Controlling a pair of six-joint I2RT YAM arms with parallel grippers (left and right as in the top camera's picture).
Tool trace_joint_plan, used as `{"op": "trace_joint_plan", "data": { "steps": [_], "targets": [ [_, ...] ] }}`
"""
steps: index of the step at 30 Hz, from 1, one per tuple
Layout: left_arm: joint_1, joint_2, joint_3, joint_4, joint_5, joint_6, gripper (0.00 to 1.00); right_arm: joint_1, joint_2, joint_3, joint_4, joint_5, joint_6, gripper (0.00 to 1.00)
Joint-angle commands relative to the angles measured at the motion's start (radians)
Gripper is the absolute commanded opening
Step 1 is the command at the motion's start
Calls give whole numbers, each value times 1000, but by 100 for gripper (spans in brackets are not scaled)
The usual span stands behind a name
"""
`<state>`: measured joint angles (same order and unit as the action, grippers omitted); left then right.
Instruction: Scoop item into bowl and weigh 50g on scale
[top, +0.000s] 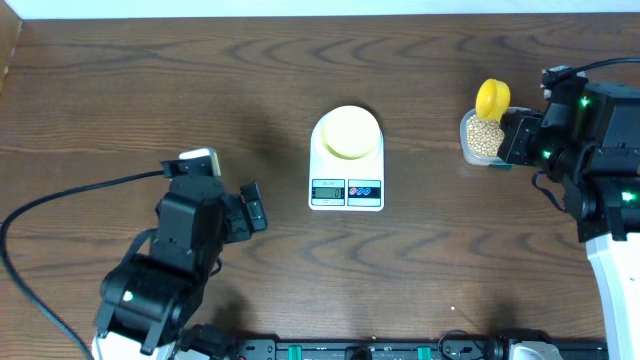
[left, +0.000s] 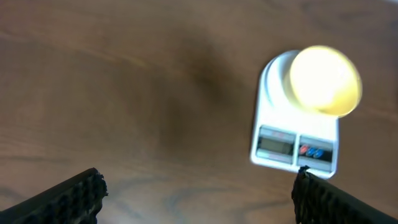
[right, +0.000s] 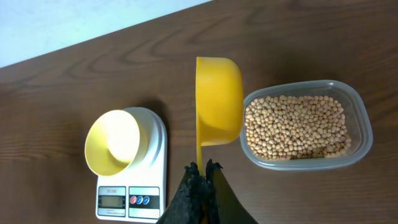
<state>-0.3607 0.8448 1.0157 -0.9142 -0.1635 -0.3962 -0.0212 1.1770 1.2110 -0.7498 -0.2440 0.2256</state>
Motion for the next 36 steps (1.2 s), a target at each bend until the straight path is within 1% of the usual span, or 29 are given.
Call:
{"op": "trace_joint_plan", "data": {
  "steps": [1, 5, 9, 12, 14, 16, 20, 25, 32, 36],
  "targets": [
    [5, 37, 1, -32, -14, 1, 98, -4, 26, 18, -3, -1, -19, 1],
    [5, 105, 1, -61, -13, 1, 98, -3, 55, 18, -63, -9, -18, 1],
    [5, 170, 1, -56, -14, 2, 98, -3, 59, 18, -117, -30, -18, 1],
    [5, 219, 1, -42, -30, 2, 98, -3, 58, 18, -117, -79, -7, 1],
    [5, 257, 1, -47, -71, 2, 98, -3, 58, 18, -88, -142, 55, 1],
    [5, 278, 1, -50, -74, 2, 98, -3, 58, 18, -76, -166, 65, 1],
    [5, 315, 1, -42, -74, 1, 98, -3, 58, 18, -65, -78, 46, 1],
    [5, 339, 1, -53, -74, 2, 98, -4, 58, 18, -30, -35, 27, 1],
    [5, 344, 1, -50, -73, 2, 98, -4, 58, 18, -37, 83, 23, 1],
    [5, 344, 1, -49, -73, 2, 98, -5, 58, 18, -44, 95, 20, 1]
  ]
}}
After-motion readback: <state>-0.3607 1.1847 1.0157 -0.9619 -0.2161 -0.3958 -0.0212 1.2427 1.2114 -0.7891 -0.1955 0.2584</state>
